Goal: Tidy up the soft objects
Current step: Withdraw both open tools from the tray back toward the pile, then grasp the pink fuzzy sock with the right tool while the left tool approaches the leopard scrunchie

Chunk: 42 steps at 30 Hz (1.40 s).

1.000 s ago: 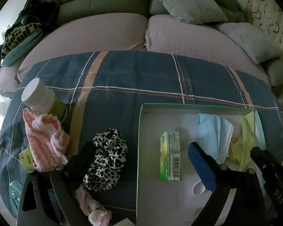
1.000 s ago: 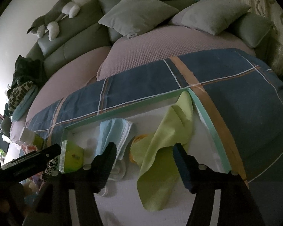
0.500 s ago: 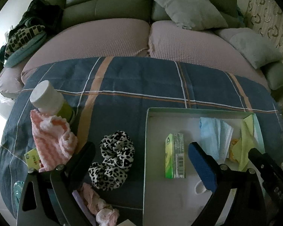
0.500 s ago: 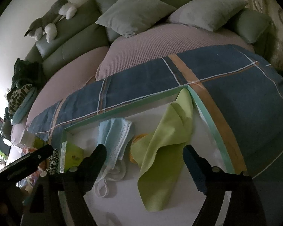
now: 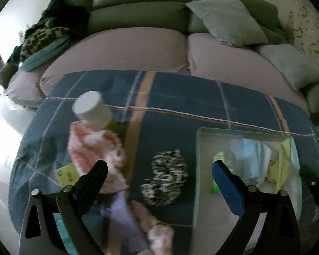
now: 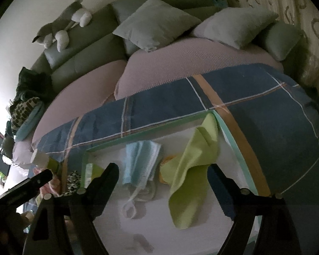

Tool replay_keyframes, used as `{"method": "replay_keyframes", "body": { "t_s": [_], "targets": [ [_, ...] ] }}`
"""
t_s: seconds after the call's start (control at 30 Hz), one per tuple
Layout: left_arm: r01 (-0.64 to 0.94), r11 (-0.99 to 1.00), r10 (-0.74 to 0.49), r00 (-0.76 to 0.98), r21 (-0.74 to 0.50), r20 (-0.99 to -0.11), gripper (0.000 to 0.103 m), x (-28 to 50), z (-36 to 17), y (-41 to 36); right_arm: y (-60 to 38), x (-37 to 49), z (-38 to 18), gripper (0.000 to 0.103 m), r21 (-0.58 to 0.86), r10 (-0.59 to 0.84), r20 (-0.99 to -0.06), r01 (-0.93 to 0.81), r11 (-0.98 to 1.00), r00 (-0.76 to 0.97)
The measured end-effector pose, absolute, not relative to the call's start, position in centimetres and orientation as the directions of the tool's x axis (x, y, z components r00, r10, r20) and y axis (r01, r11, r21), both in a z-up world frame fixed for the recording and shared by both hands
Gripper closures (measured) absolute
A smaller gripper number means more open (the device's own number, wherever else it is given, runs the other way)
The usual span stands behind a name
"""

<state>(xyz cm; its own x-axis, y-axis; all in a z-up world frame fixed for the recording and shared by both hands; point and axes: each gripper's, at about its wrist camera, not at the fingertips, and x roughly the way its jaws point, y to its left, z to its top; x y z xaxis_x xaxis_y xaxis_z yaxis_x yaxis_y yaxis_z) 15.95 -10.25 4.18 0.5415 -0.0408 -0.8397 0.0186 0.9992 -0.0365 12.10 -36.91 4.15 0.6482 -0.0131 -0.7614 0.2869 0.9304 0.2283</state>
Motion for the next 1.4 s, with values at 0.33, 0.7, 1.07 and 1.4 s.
{"method": "replay_keyframes", "body": {
  "t_s": [0.33, 0.7, 1.07, 1.4],
  "targets": [
    [-0.127, 0.989, 0.005, 0.541, -0.076, -0.841, 0.004, 15.1, 4.4, -4.0, -33.1, 12.4, 5.3, 0.016, 0.234, 0.049, -0.743, 0.190, 0.953, 0.668],
    [-0.239, 0.969, 0.072, 0.532, -0.069, -0.844, 0.004, 14.0, 4.2, 1.5, -28.2, 13.4, 4.5, 0.016, 0.244, 0.133, -0.749, 0.083, 0.966, 0.650],
    [-0.314, 0.942, 0.056, 0.487, -0.115, -0.872, 0.004, 13.5, 2.8, 5.4, -21.9, 14.1, 2.2, 0.016, 0.247, 0.245, -0.789, -0.074, 0.966, 0.564],
    [-0.203, 0.970, -0.020, 0.478, -0.132, -0.878, 0.005, 13.6, 2.9, 2.5, -19.5, 13.2, -0.2, 0.016, 0.267, 0.299, -0.828, -0.136, 0.954, 0.475]
  ]
}}
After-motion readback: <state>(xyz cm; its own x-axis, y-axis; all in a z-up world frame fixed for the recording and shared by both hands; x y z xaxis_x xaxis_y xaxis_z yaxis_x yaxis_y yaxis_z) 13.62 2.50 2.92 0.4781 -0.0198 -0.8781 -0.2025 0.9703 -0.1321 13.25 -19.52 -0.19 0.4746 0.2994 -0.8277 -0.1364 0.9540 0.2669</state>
